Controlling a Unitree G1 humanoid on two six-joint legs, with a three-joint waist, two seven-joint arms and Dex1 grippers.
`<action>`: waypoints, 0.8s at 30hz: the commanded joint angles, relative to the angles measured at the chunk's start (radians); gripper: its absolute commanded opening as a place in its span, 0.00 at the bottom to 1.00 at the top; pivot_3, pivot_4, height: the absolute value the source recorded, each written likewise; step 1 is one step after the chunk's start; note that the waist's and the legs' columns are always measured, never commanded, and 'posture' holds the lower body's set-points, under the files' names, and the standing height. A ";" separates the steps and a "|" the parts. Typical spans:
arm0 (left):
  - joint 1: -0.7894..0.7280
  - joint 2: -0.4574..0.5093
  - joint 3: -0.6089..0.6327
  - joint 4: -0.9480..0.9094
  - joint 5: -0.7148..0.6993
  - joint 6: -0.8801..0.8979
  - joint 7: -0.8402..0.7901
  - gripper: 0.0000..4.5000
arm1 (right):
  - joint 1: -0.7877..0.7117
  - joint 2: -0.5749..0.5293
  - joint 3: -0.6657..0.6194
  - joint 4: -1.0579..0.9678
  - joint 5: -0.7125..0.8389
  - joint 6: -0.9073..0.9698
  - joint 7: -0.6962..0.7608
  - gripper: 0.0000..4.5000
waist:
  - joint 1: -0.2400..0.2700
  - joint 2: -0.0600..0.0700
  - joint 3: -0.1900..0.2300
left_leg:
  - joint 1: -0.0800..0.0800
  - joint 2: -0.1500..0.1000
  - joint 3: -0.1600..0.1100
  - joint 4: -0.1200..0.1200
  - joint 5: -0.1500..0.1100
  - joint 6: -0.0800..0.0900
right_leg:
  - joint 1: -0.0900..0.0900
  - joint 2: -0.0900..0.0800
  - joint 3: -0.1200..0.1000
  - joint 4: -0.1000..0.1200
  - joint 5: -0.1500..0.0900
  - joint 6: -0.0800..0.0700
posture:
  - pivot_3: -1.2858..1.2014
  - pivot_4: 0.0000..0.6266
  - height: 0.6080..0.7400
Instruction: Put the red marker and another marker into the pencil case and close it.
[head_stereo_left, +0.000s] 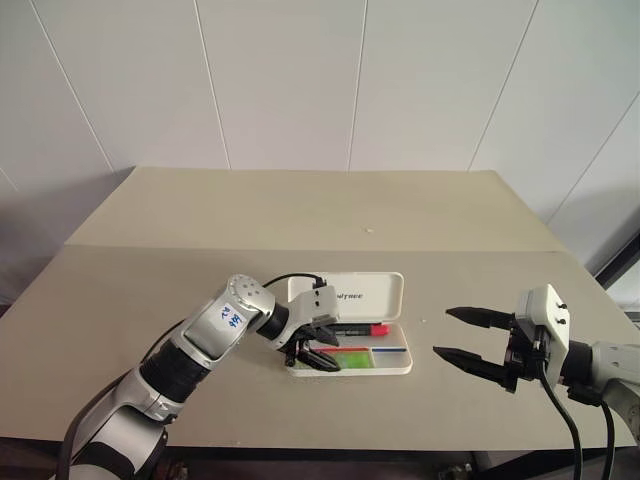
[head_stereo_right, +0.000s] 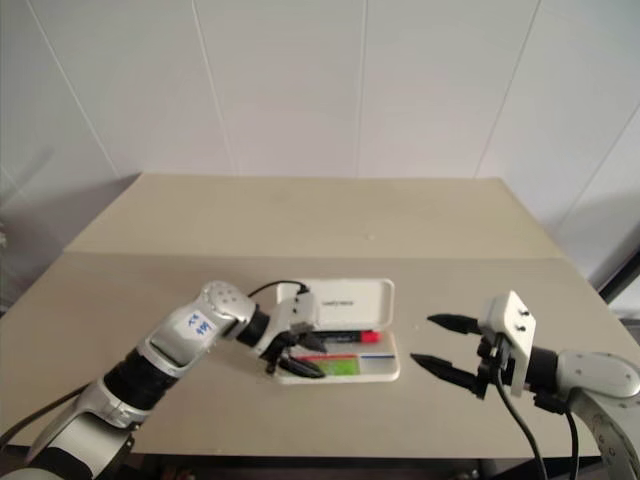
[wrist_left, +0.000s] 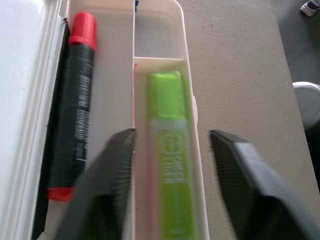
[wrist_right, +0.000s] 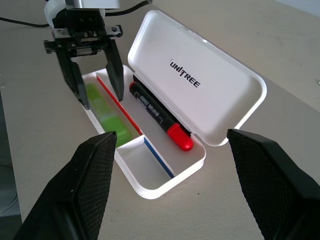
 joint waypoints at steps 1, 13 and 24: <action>0.002 -0.005 0.005 -0.035 -0.005 0.008 0.005 0.82 | -0.011 -0.024 -0.016 -0.029 0.009 -0.009 -0.002 1.00 | 0.000 0.000 0.000 | 0.000 0.000 0.000 0.000 0.000 0.000 | 0.000 0.000 0.000 0.000 0.000 0.000 | 0.52 0.24 1.00; 0.010 -0.005 0.079 -0.091 -0.060 0.001 0.003 0.99 | -0.045 -0.002 0.010 0.026 -0.039 -0.046 -0.042 1.00 | -0.002 0.000 0.000 | 0.000 0.000 0.000 0.000 0.000 0.000 | 0.000 0.000 0.000 0.000 0.000 0.000 | 0.52 0.24 1.00; 0.118 0.067 0.323 -0.082 -0.196 -0.154 -0.043 0.99 | -0.240 0.121 0.176 0.442 -0.354 -0.258 -0.257 1.00 | -0.009 0.000 0.000 | 0.002 0.000 0.003 0.000 0.000 0.000 | 0.000 0.000 0.002 0.000 0.000 -0.001 | 0.52 0.24 1.00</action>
